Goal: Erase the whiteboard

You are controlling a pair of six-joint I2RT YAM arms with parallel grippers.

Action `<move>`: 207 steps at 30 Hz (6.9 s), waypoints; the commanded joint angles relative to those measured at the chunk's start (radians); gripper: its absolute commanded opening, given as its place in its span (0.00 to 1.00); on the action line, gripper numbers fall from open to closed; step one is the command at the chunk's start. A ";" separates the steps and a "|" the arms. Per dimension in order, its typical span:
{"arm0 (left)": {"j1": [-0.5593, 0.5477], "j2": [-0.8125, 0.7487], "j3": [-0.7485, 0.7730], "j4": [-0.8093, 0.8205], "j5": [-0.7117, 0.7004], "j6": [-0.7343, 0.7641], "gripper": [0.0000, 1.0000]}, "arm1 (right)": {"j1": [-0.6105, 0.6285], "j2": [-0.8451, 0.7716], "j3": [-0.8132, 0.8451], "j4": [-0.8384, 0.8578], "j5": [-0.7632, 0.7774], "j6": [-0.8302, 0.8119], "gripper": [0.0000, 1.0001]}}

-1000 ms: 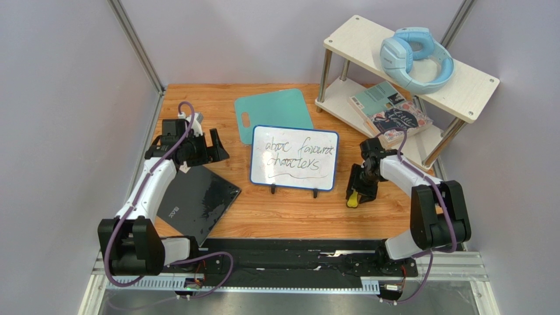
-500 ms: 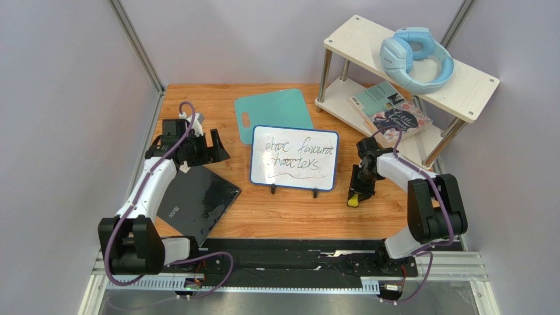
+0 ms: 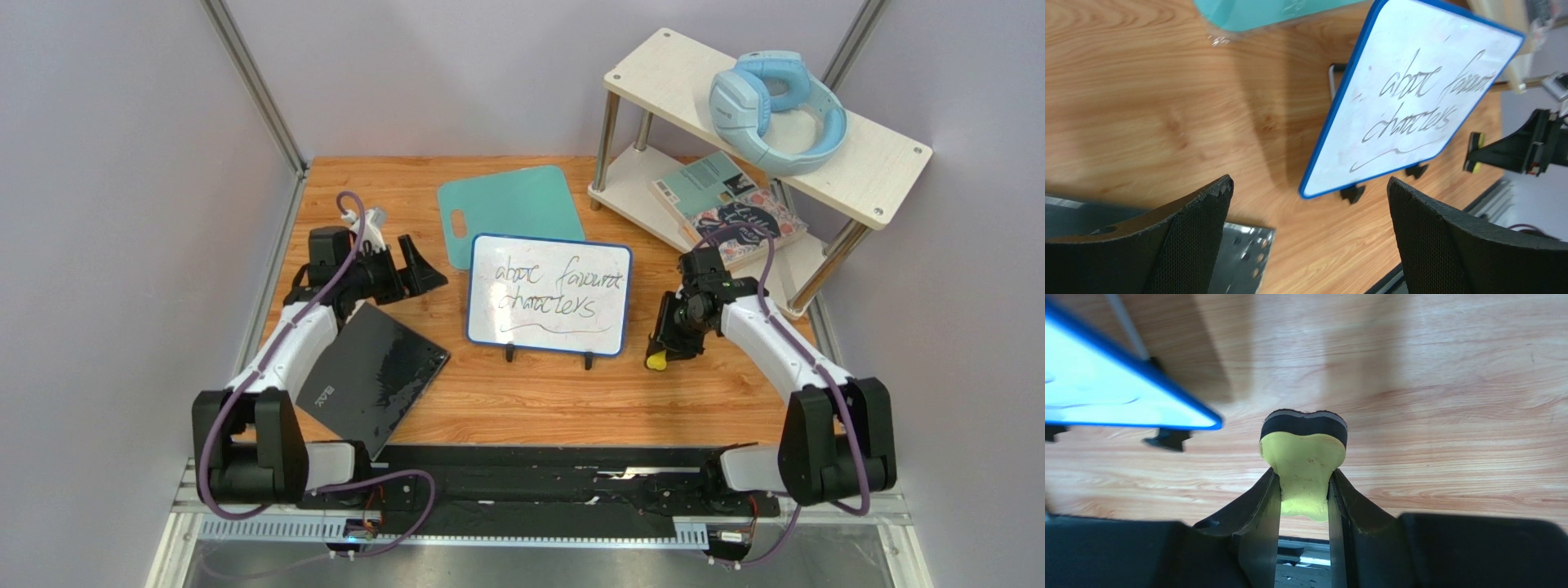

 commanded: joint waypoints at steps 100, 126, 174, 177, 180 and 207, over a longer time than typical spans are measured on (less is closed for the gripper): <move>-0.175 0.572 0.120 0.809 0.300 -0.188 0.00 | 0.293 0.390 0.460 0.277 0.187 -0.146 0.00; -0.175 0.577 0.116 0.818 0.305 -0.194 0.00 | 0.504 0.704 0.919 -0.105 0.420 -0.013 0.00; -0.173 0.589 0.120 0.819 0.309 -0.202 0.00 | 0.830 0.631 0.464 0.533 0.489 -0.534 0.00; -0.173 0.591 0.120 0.819 0.308 -0.203 0.00 | 0.855 0.634 0.436 0.538 0.553 -0.560 0.00; -0.173 0.591 0.120 0.819 0.308 -0.203 0.00 | 0.875 0.634 0.407 0.548 0.612 -0.587 0.00; -0.167 0.600 0.122 0.833 0.317 -0.222 0.00 | 0.880 0.613 0.353 0.519 0.596 -0.590 0.00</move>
